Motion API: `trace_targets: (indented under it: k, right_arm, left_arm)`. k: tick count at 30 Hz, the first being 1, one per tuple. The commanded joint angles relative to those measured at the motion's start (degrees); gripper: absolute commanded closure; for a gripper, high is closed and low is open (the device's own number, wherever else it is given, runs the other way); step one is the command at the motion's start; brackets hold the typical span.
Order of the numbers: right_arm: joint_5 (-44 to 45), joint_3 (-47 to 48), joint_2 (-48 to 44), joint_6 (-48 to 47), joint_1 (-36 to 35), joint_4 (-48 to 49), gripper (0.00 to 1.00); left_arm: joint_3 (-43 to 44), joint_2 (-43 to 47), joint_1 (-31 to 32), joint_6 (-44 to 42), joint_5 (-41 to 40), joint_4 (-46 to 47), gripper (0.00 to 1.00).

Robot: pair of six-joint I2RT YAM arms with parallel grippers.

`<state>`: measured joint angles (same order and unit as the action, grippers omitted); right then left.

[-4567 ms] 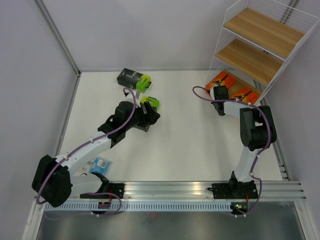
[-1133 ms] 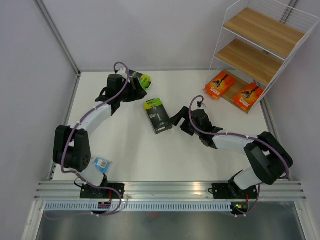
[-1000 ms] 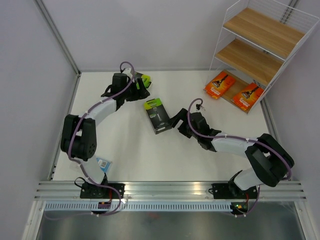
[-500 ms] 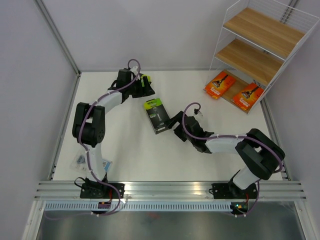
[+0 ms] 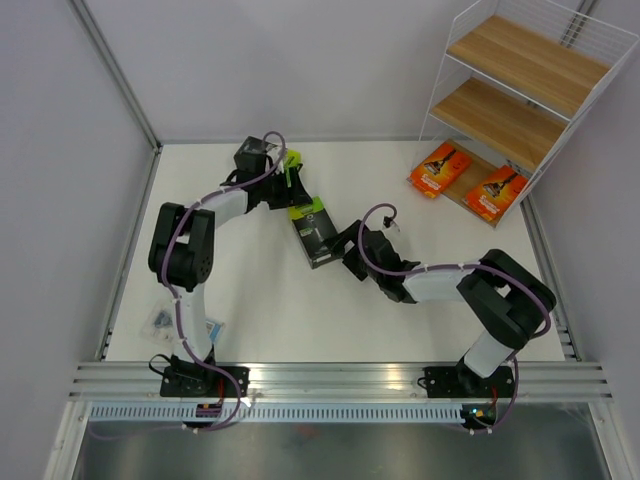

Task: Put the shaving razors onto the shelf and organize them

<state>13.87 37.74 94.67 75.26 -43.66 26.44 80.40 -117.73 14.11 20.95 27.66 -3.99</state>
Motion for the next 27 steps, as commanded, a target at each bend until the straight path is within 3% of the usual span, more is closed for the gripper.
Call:
trace_targets:
  k: [1,11,27]
  right_arm:
    - [0.63,2.26,1.13,0.06,-0.37,2.57,0.05]
    - [5.11,-0.82,-4.57,-2.57,-0.37,-4.10,0.10]
    - [8.11,-10.13,-38.41,-16.37,4.45,-36.01,0.12]
  left_arm:
    - [-2.96,0.66,1.27,-0.03,2.22,0.39,0.27]
    - [-13.68,11.27,5.04,1.90,0.65,1.35,0.34]
    - [-32.41,27.20,26.66,18.94,-10.34,9.96,0.35]
